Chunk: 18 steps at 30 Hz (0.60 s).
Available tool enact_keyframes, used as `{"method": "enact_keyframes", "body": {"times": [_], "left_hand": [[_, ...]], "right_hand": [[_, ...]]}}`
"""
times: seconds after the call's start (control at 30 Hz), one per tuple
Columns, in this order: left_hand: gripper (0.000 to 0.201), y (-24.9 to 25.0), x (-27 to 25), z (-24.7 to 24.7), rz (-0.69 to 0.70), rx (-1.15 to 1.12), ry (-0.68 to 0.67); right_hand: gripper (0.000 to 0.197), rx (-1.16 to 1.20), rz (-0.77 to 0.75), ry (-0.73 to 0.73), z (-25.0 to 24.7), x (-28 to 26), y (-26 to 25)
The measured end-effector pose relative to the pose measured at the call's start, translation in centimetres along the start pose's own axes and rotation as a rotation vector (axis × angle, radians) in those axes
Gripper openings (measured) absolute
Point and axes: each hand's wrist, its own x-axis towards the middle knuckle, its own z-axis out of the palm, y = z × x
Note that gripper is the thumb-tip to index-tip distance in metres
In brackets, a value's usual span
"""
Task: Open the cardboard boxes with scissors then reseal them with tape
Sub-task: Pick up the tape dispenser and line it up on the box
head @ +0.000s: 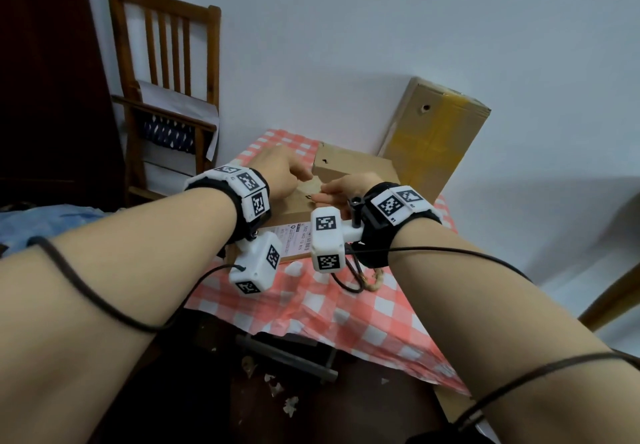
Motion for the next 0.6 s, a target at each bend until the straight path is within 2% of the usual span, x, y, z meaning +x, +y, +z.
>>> {"method": "enact_keyframes", "body": {"times": [0.17,0.3,0.43,0.53,0.6], "left_hand": [[0.031,-0.6,0.2,0.7,-0.026,0.012,-0.051],[0.037,-0.8,0.1,1.0,-0.048,-0.002,-0.124],[0.046,-0.7,-0.1,1.0,-0.045,0.05,-0.165],[0.04,-0.4,-0.4,1.0,0.014,0.14,-0.218],[0.033,-0.3,-0.7,1.1,0.058,0.22,-0.26]], "right_hand": [[0.008,-0.012,0.0,0.008,-0.2,0.8,0.5],[0.007,-0.114,-0.01,0.049,0.0,1.5,0.6],[0.01,-0.076,0.017,0.018,-0.4,1.8,0.6],[0.007,0.01,0.029,-0.035,-0.4,1.3,0.9],[0.012,0.019,0.037,-0.045,-0.4,1.2,1.1]]}}
